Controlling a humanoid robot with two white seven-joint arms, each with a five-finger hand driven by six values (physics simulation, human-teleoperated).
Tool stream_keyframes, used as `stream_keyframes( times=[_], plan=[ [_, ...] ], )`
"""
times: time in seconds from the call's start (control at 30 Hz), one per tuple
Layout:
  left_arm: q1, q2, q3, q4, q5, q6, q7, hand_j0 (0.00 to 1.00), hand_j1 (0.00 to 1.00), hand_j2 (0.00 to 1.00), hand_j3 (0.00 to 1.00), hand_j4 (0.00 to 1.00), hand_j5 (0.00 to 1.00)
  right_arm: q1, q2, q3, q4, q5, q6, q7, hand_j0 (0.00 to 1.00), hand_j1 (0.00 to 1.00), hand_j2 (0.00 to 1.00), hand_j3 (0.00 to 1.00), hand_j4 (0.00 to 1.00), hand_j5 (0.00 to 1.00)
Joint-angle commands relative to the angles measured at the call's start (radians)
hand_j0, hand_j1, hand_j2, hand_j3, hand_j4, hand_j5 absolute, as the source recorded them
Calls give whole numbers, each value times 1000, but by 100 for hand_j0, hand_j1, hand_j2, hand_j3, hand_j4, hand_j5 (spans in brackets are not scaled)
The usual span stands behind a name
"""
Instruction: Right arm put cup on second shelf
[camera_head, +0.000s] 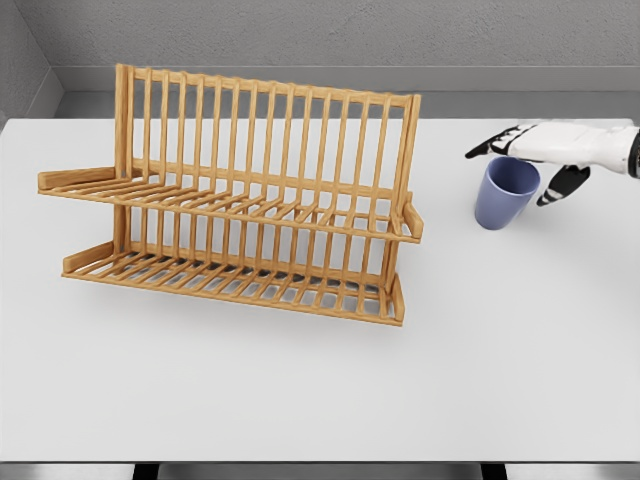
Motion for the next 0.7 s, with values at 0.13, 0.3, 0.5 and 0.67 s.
stream_keyframes(
  times=[0.13,0.3,0.5,0.67],
  plan=[
    [0,0,0,0,0,0,0,100,100,100,100,100,100,0,5,22,16,-7,3,0,100,100,100,100,100,100],
    [0,0,0,0,0,0,0,100,100,100,100,100,100,0,5,33,28,-5,3,0,100,100,100,100,100,100],
    [-2,0,0,0,0,0,0,100,100,100,100,100,100,0,5,33,28,-5,3,0,70,70,70,70,70,70],
    [0,0,0,0,0,0,0,100,100,100,100,100,100,-5,5,31,23,-5,3,0,67,67,67,67,67,67]
  ],
)
